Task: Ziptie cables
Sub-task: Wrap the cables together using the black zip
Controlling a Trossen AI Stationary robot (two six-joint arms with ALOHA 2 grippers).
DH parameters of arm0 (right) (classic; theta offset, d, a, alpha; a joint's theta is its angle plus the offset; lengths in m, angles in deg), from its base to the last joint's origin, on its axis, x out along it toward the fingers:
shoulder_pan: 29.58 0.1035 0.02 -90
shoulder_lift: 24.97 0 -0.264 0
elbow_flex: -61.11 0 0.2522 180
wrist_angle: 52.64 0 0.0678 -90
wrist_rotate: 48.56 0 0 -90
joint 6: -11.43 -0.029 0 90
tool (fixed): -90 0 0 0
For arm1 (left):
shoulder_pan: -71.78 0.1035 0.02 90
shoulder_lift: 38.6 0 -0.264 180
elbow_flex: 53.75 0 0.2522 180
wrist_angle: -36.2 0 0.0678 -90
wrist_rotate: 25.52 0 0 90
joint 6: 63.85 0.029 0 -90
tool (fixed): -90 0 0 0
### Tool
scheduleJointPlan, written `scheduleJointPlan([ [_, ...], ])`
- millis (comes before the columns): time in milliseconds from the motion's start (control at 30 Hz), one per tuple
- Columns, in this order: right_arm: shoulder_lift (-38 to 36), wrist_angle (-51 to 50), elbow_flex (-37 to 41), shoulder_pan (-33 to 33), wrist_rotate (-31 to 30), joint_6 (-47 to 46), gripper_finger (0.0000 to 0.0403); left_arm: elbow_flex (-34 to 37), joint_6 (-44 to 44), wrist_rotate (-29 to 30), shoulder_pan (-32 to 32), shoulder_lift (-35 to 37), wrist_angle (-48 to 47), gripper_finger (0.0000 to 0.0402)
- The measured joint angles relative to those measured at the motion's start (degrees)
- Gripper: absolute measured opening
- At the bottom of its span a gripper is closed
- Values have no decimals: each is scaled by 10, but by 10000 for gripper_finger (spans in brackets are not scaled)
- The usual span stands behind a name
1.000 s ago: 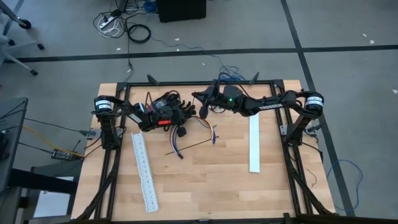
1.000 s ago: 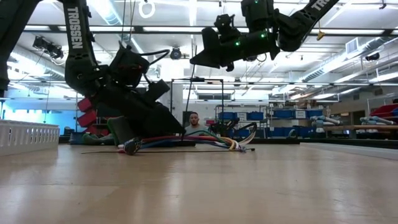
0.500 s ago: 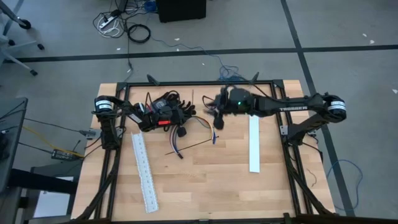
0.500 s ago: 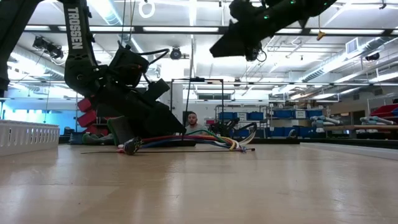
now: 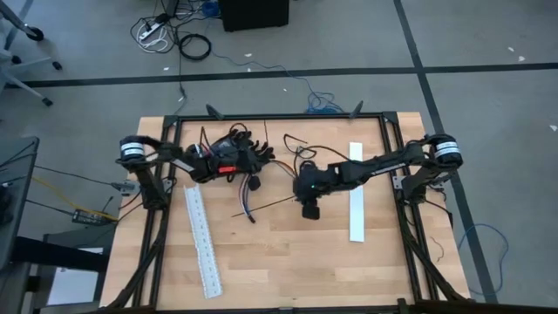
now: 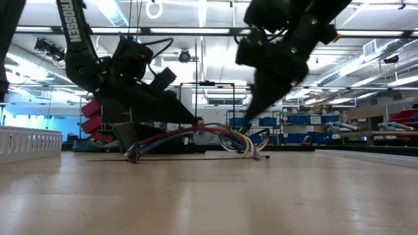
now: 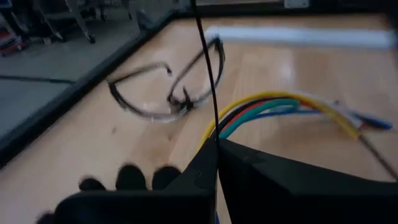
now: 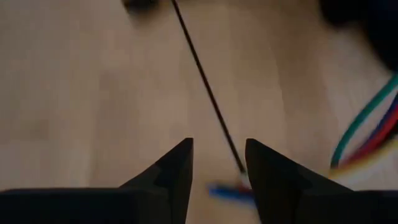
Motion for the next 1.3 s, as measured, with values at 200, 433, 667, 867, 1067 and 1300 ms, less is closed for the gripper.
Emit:
scheduleJointPlan([
  [200,-2,-100,0,0,-33,38,135,2,17,4,0,44,-84,0],
  [433,2,-91,0,-26,-8,158,135,2,13,5,0,47,-95,0],
  [667,45,-72,1,-68,28,216,135,1,2,5,0,47,-92,0],
  [867,75,-56,0,-75,34,233,131,1,2,5,0,47,-93,0],
  [1067,80,-71,-2,-76,50,227,75,1,3,5,0,47,-94,0],
  [1300,77,-90,-2,-76,56,203,3,1,3,6,0,47,-93,0],
])
